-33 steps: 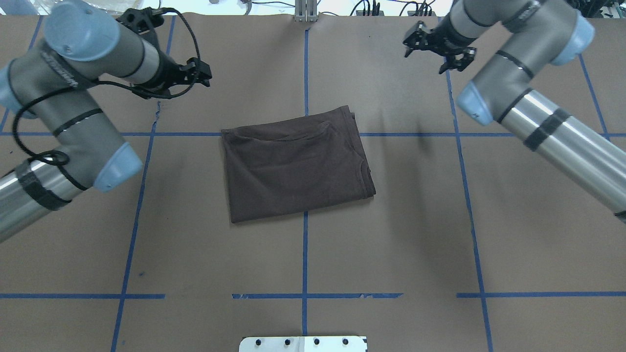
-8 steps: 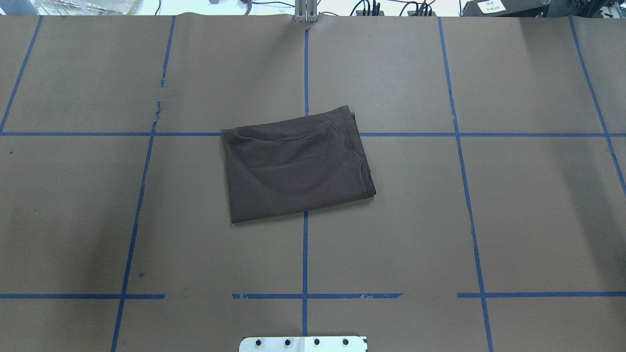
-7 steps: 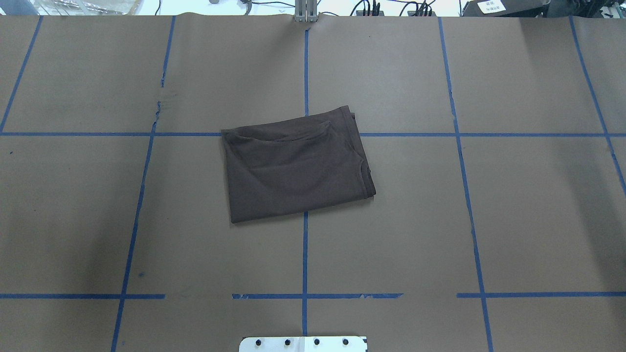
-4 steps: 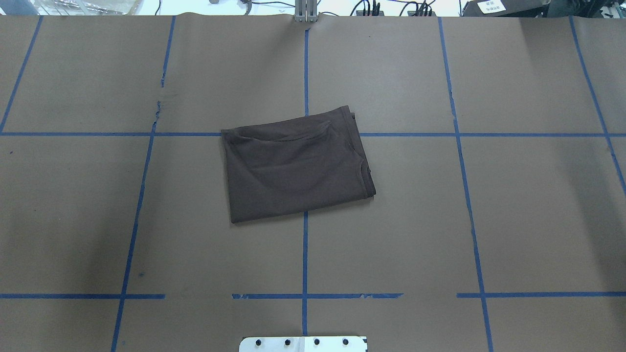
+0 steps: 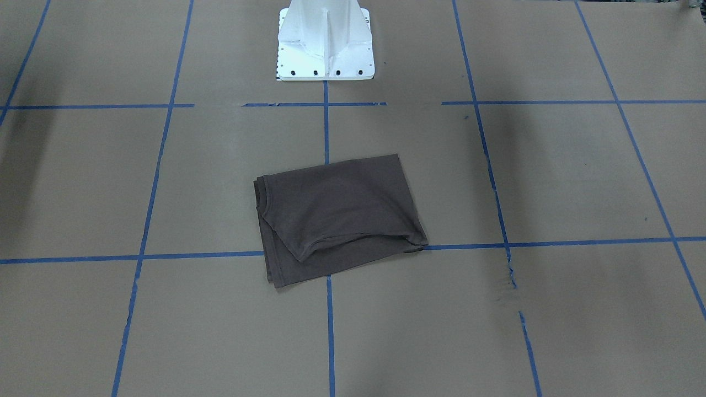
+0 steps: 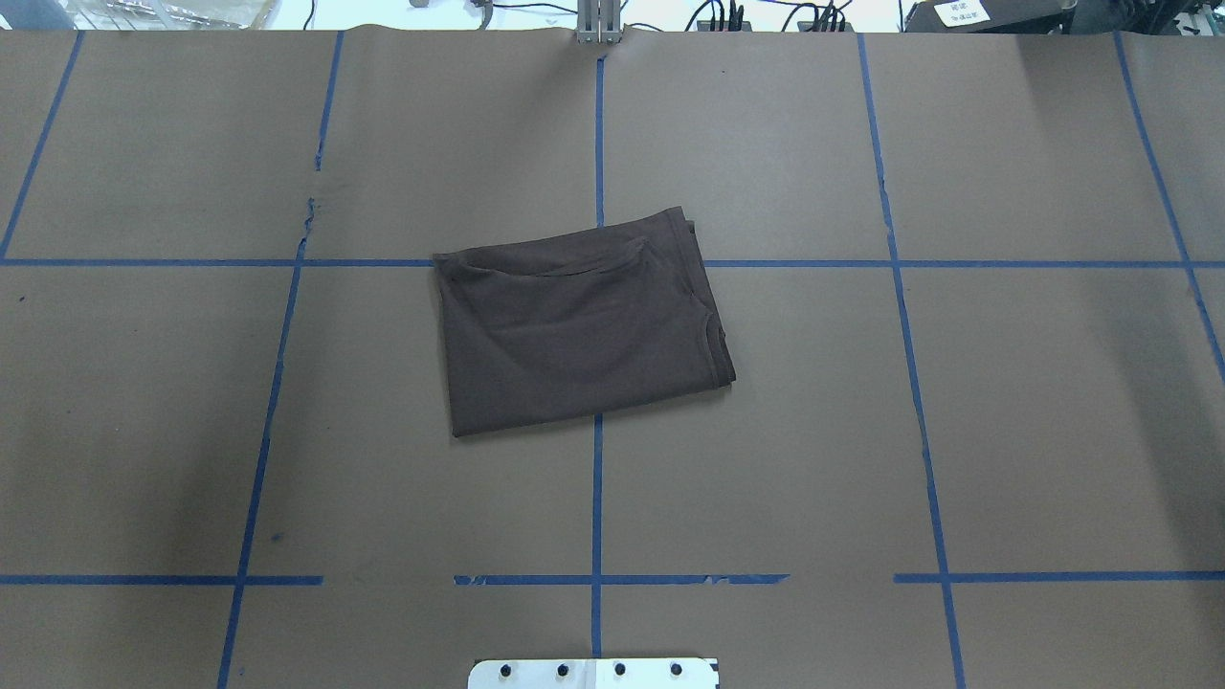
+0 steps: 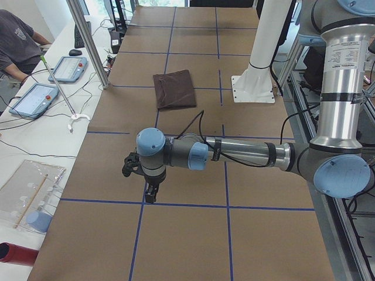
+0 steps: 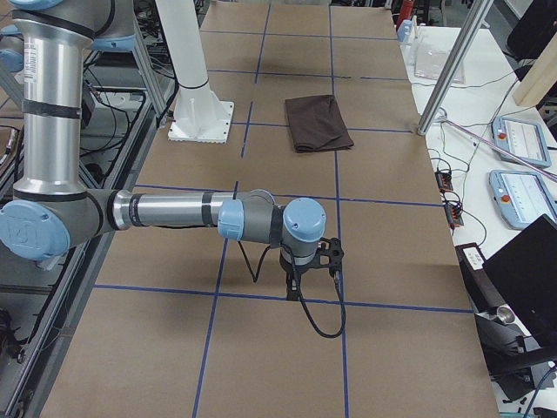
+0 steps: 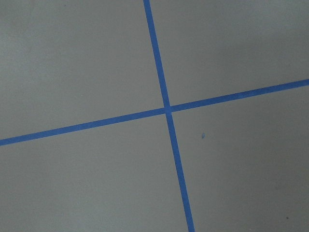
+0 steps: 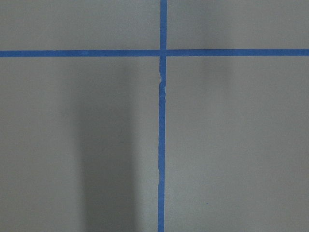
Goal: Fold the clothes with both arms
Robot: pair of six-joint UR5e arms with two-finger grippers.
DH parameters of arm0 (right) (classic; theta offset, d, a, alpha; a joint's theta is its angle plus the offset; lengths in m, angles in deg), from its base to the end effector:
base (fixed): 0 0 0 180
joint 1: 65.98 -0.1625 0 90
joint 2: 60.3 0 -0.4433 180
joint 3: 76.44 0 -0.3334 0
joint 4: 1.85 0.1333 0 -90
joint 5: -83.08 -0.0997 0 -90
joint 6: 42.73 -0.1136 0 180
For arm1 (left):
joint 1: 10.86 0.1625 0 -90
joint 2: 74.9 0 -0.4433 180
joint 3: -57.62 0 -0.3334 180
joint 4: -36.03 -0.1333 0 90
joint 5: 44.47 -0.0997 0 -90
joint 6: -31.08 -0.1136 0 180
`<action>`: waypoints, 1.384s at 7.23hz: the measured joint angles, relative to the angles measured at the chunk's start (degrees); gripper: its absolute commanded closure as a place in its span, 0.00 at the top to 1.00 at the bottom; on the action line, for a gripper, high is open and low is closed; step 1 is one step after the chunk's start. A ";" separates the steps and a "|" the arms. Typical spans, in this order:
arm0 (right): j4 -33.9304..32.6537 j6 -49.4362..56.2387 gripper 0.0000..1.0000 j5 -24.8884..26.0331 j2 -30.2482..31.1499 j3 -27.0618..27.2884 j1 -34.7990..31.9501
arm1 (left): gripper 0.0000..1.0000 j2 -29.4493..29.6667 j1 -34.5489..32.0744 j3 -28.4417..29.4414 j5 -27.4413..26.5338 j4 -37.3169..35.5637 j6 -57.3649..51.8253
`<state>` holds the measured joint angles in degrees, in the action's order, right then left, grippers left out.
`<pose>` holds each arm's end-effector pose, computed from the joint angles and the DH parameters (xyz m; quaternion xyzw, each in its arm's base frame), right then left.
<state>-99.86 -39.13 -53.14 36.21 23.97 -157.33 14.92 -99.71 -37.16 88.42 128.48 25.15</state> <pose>0.0601 -0.3749 0.6658 -0.0160 -0.3933 -0.0040 0.9193 -0.0471 -0.4411 0.6494 0.0724 0.3622 0.0798 0.9258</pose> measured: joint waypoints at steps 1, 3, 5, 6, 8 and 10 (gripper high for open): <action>0.01 -0.03 1.00 0.00 0.00 0.00 -0.21 | 1.00 0.01 0.00 -0.23 -0.10 0.00 -0.03; 0.01 -0.04 1.00 -0.03 0.00 0.07 -0.68 | 1.00 -0.01 0.00 -0.38 -0.11 0.00 -0.04; 0.01 -0.08 1.00 -0.08 0.00 0.16 -1.05 | 1.00 -0.03 0.00 -0.55 -0.09 -0.02 -0.03; 0.01 -0.09 1.00 -0.09 0.00 0.22 -1.17 | 1.00 -0.06 0.00 -0.68 -0.09 -0.06 0.01; 0.02 -0.09 1.00 -0.15 -0.06 0.26 -1.26 | 1.00 -0.08 0.00 -0.80 -0.08 -0.11 0.08; 0.01 -0.09 1.00 -0.18 -0.11 0.40 -1.29 | 1.00 -0.14 0.00 -0.85 -0.05 -0.16 0.20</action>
<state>-99.85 -39.22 -53.32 36.09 24.37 -158.61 14.78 -99.71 -38.00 88.37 128.32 25.35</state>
